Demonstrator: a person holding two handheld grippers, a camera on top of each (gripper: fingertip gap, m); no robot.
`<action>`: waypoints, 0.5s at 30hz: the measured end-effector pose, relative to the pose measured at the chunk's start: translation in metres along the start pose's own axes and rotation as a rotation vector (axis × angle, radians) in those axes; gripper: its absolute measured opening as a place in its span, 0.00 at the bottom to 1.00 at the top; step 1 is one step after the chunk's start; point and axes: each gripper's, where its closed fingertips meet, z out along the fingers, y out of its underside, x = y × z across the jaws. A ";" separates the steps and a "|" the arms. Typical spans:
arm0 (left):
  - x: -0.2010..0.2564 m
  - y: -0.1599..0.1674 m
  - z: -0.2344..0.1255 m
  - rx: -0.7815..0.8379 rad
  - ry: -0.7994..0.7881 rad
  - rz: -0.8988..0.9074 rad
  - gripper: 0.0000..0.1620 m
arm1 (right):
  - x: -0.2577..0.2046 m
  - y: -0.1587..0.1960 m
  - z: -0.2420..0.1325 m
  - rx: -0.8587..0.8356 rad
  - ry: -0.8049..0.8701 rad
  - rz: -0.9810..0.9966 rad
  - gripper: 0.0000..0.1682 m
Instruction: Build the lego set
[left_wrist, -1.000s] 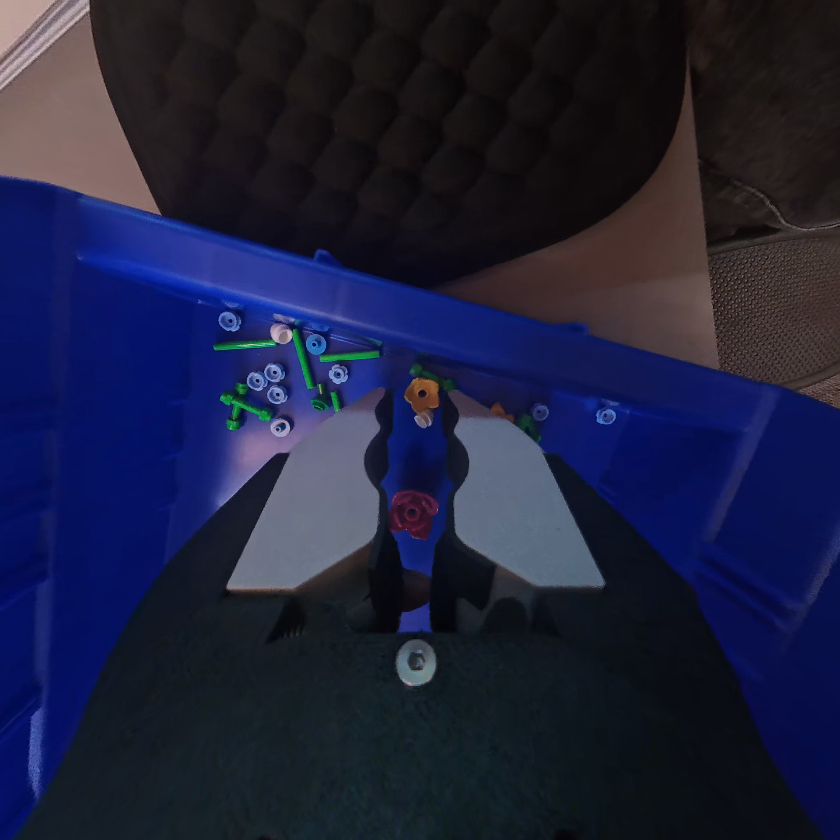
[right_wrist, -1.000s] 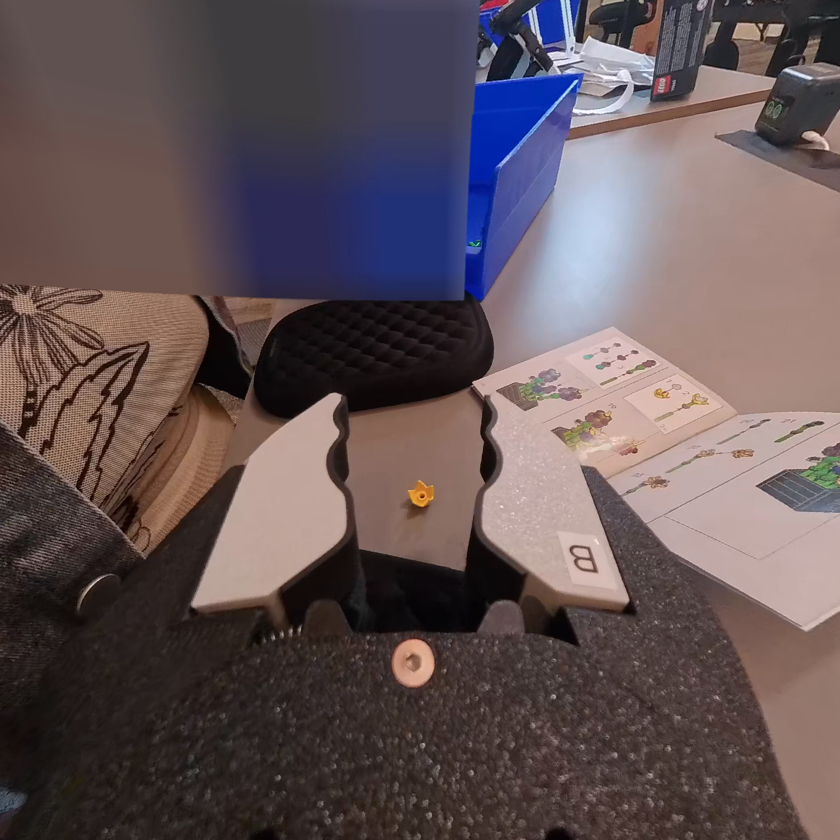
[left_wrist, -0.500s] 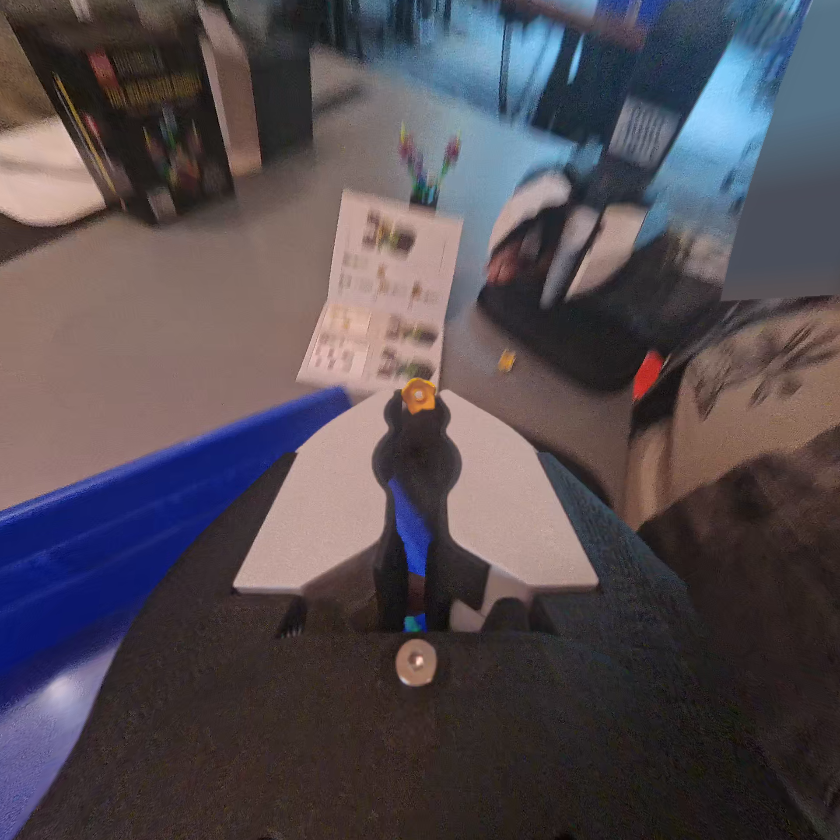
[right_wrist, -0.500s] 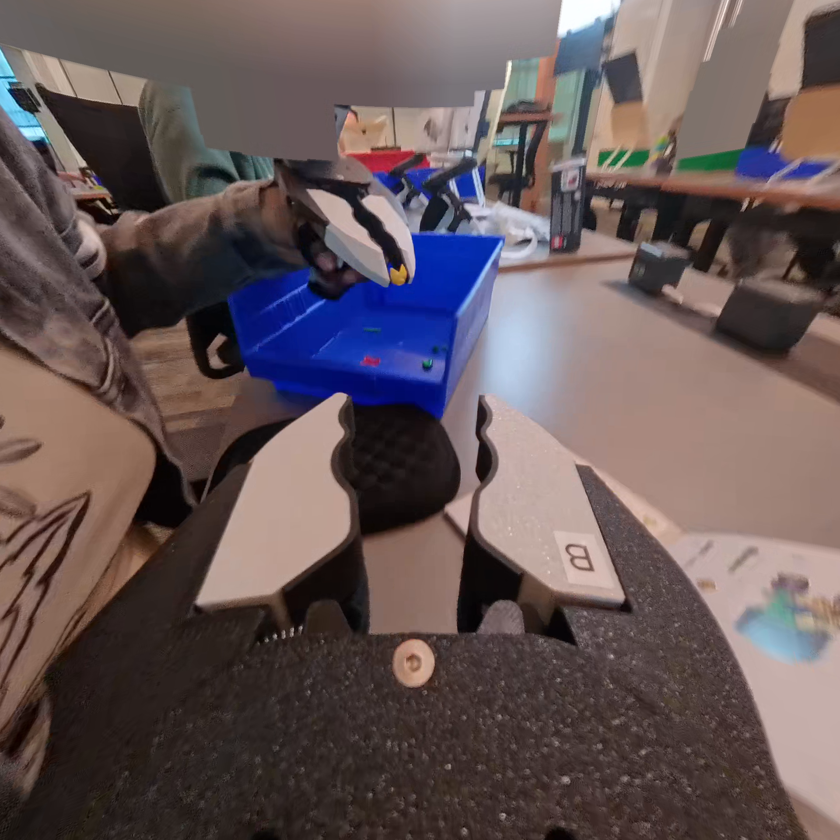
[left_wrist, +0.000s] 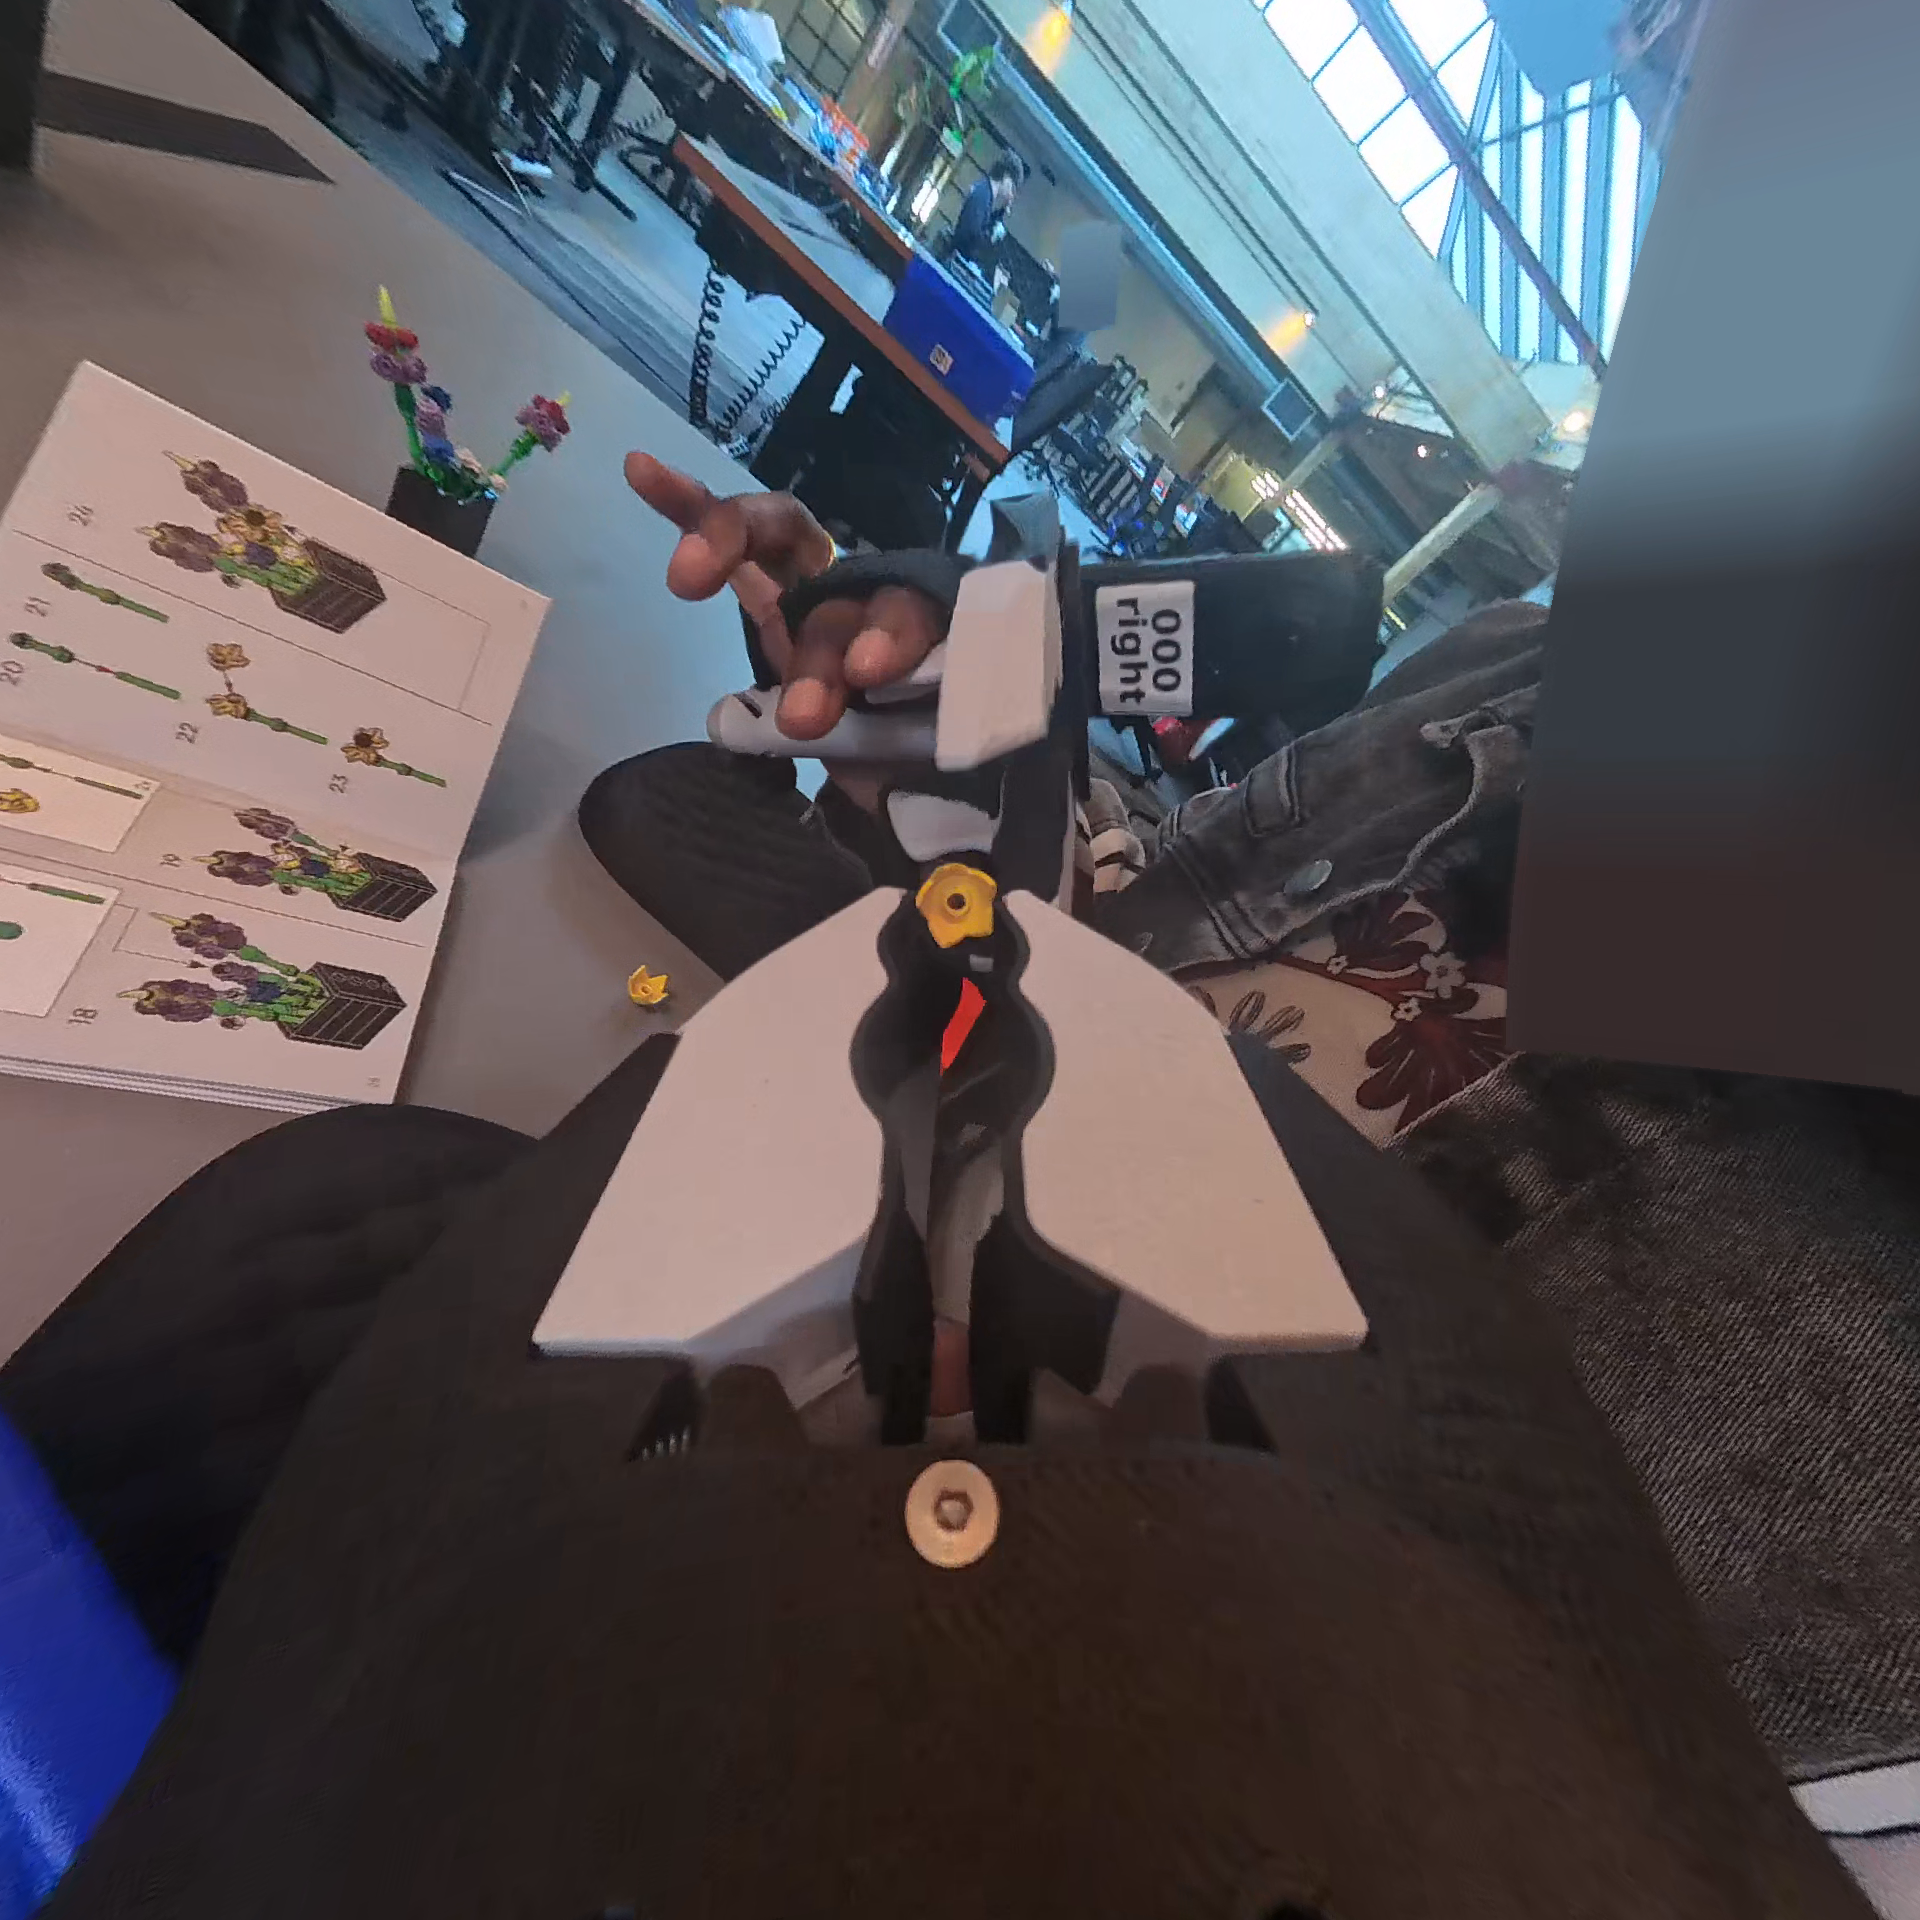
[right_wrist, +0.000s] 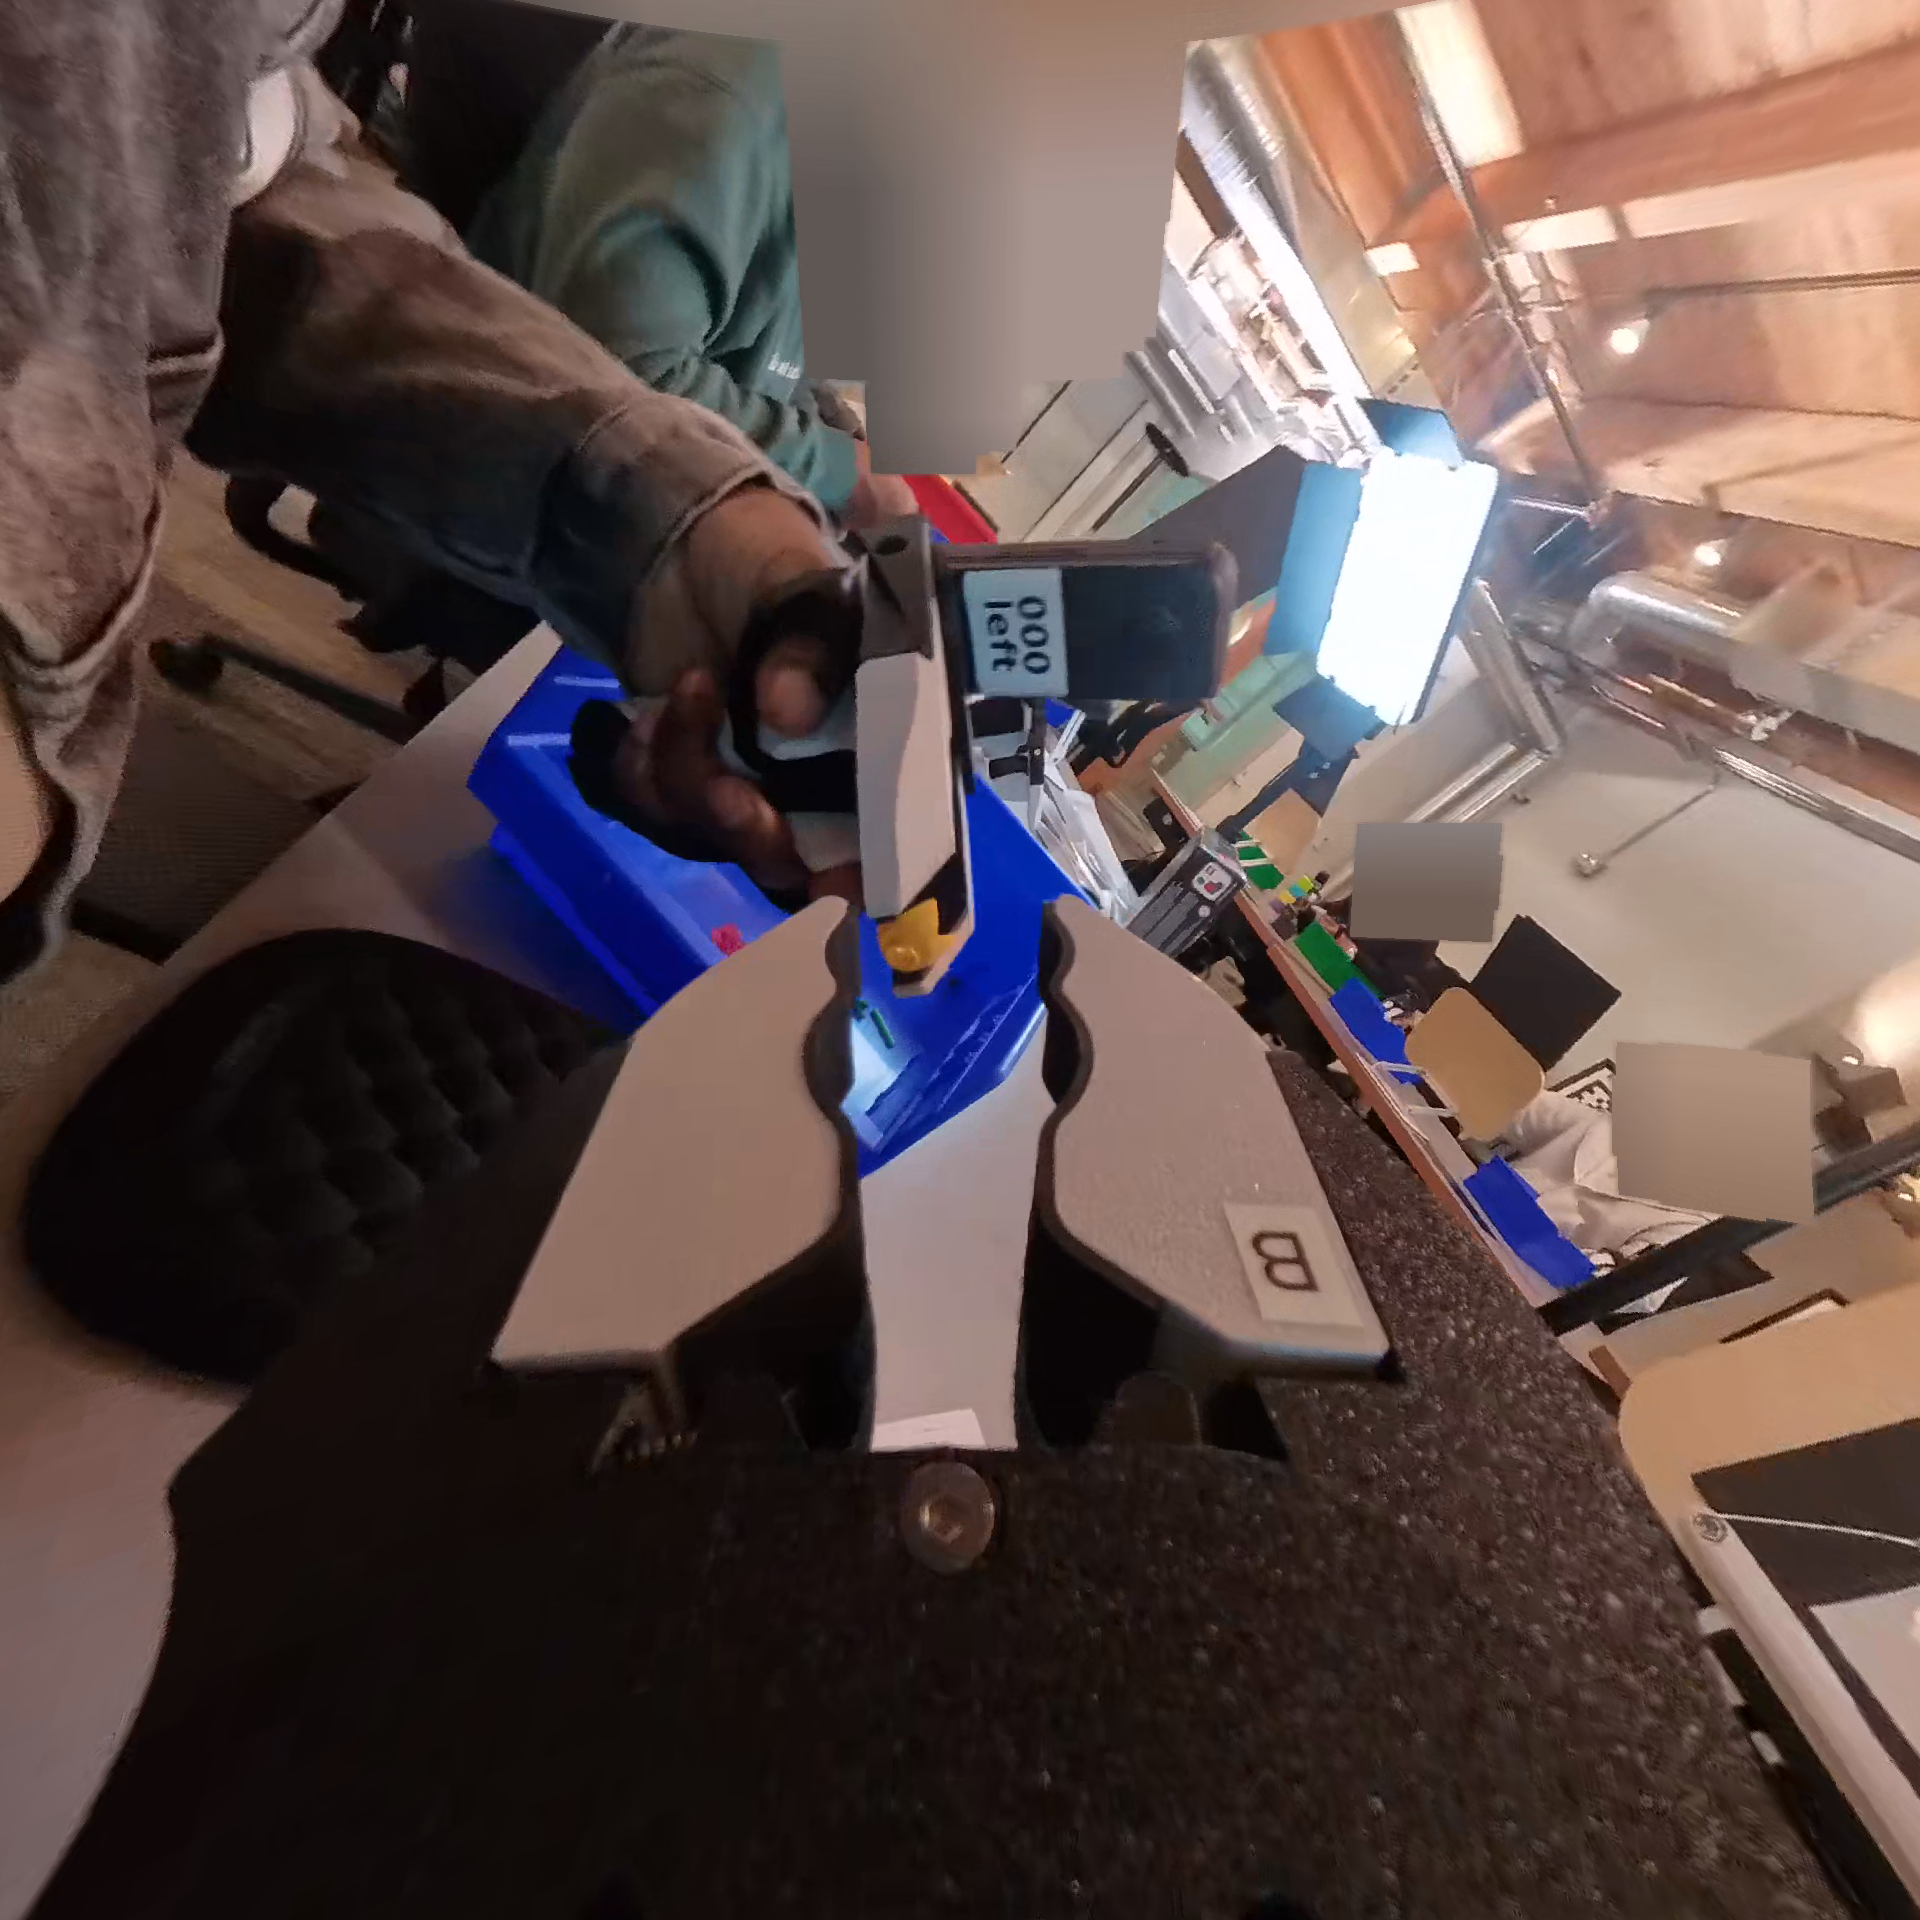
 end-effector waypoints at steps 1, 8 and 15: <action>0.000 0.002 0.002 -0.018 -0.002 0.007 0.08 | -0.003 0.001 0.000 -0.014 -0.016 -0.018 0.17; -0.012 0.024 0.006 -0.220 -0.062 0.091 0.08 | -0.030 0.014 -0.008 -0.112 -0.173 -0.055 0.07; -0.017 0.038 0.007 -0.411 -0.078 0.161 0.08 | -0.043 0.025 -0.017 -0.197 -0.365 -0.072 0.00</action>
